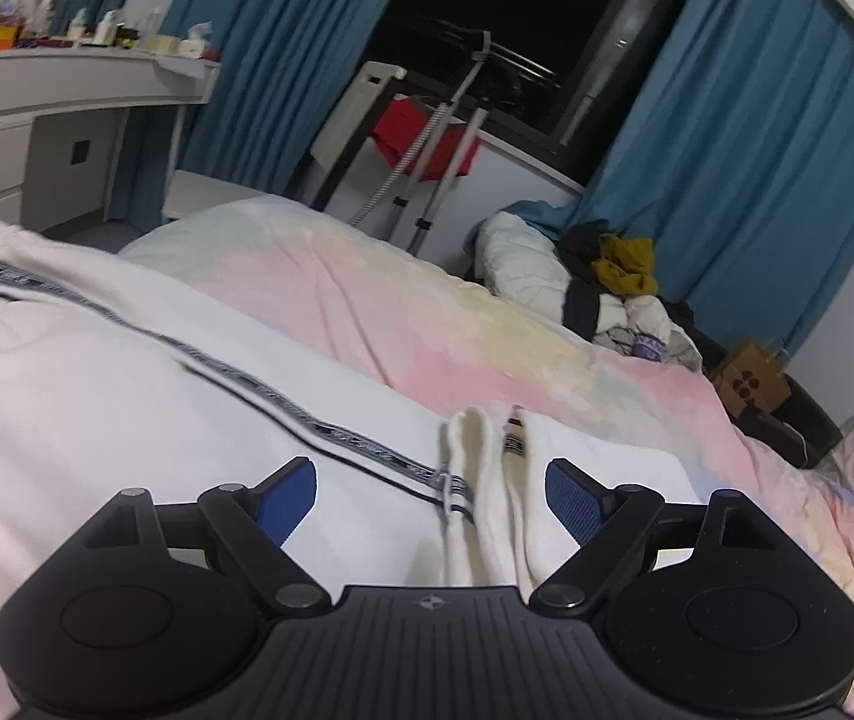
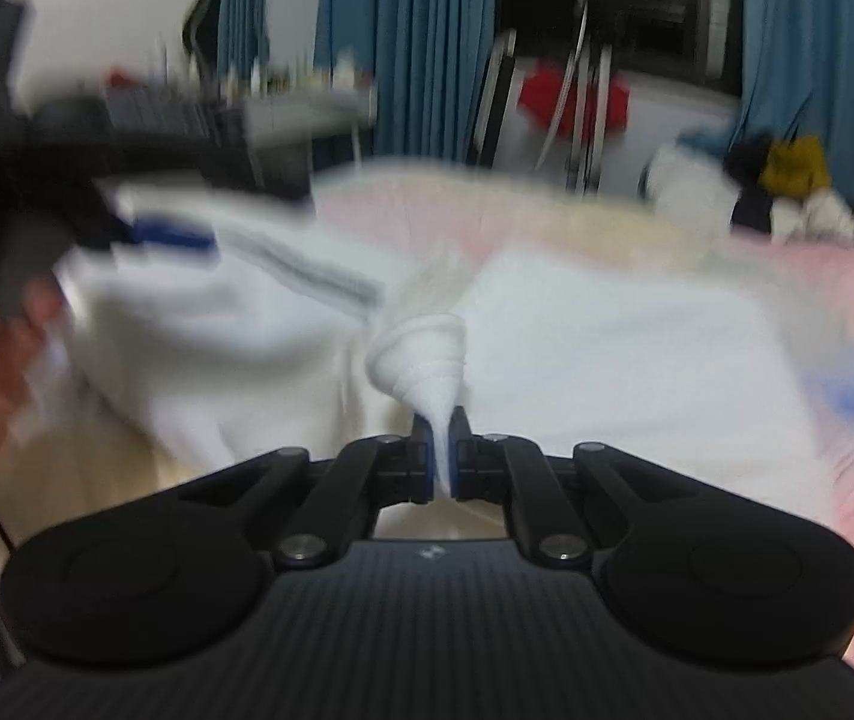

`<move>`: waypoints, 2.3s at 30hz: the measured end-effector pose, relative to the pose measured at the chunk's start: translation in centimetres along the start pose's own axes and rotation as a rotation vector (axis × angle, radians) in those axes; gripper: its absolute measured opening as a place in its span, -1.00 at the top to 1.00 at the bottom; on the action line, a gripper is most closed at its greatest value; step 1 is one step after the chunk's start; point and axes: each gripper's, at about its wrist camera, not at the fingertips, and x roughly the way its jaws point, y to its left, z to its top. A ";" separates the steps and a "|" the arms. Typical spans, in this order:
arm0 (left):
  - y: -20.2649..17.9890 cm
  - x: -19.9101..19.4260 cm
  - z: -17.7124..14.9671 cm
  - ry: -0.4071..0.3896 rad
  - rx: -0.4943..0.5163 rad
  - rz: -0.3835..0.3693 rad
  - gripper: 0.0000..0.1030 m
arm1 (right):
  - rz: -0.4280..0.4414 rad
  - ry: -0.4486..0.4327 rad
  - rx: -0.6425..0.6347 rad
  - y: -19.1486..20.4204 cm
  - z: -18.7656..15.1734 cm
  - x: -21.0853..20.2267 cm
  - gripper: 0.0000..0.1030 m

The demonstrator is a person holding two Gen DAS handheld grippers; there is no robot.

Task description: Fold clothes

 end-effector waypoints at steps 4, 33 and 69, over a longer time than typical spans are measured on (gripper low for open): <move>2.6 -2.5 1.1 0.016 -0.072 0.085 -0.65 | 0.005 0.022 -0.010 0.0 -0.6 1.1 0.86; 21.3 -3.0 4.7 -0.058 -0.550 0.386 -0.04 | -0.017 0.065 0.011 0.5 -0.7 0.7 0.82; -37.7 7.8 -16.1 -0.231 0.690 0.008 0.69 | -0.318 -0.200 0.915 -24.6 -2.1 -12.7 0.81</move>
